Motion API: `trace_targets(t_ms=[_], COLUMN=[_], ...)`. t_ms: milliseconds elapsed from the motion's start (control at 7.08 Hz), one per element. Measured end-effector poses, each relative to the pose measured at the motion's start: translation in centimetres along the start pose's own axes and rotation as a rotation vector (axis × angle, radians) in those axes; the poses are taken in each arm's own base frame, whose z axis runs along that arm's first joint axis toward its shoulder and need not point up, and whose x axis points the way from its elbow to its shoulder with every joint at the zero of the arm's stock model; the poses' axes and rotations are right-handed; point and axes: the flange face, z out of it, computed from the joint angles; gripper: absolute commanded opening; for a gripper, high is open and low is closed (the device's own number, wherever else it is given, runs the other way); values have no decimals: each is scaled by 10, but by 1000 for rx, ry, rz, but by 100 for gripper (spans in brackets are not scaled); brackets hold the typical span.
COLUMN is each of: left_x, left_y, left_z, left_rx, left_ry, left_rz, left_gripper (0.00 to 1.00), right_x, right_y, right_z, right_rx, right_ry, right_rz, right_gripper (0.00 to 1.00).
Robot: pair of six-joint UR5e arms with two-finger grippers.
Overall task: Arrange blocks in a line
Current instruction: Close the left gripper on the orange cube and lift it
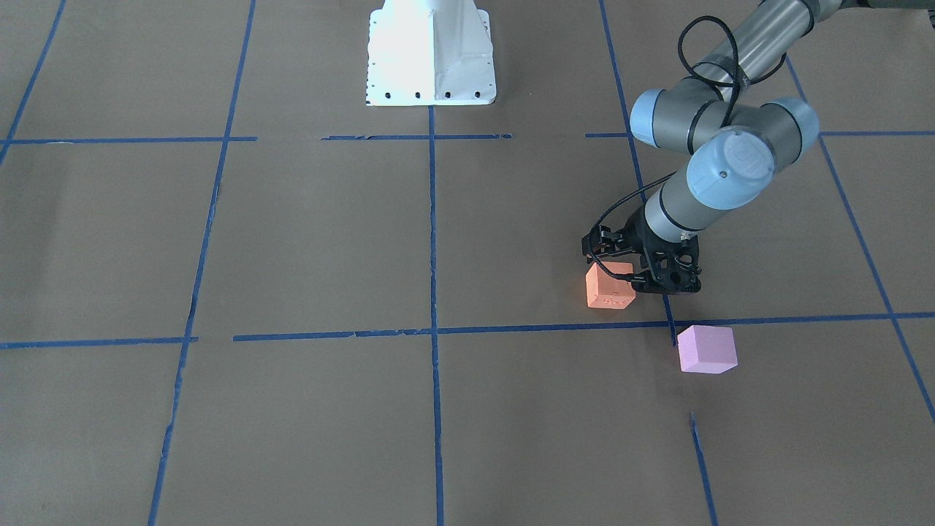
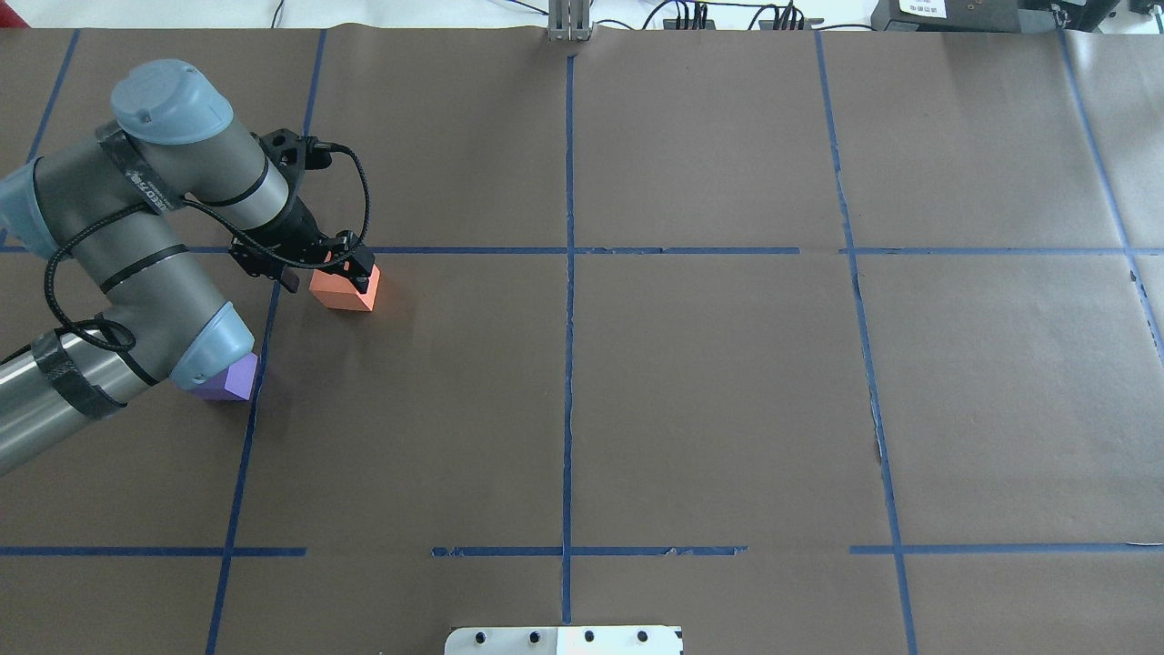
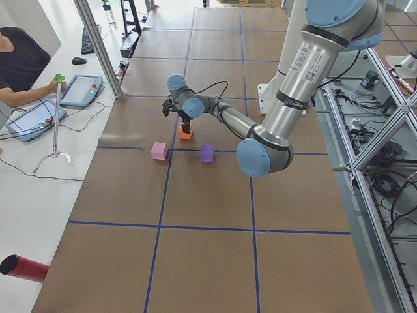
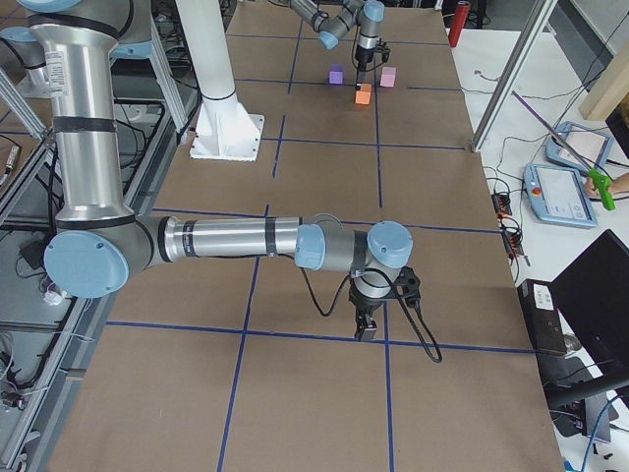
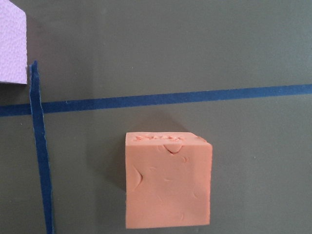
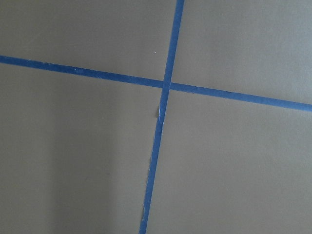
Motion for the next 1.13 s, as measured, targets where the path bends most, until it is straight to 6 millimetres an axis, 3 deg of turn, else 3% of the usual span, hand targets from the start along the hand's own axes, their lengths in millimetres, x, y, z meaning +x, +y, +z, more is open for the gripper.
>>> trace_targets(t_ms=[988,1129], left_x=[-3,-4], left_y=[-17,-18], left_z=[23,26], left_rx=[27,34], left_ry=[2,-1], left_rz=[-31,-32], left_gripper=[100,94], right_x=[0,0], right_y=[0,0], right_z=[0,0], right_rx=[0,0], right_ry=[0,0], right_rz=[1,1], right_gripper=[100,100])
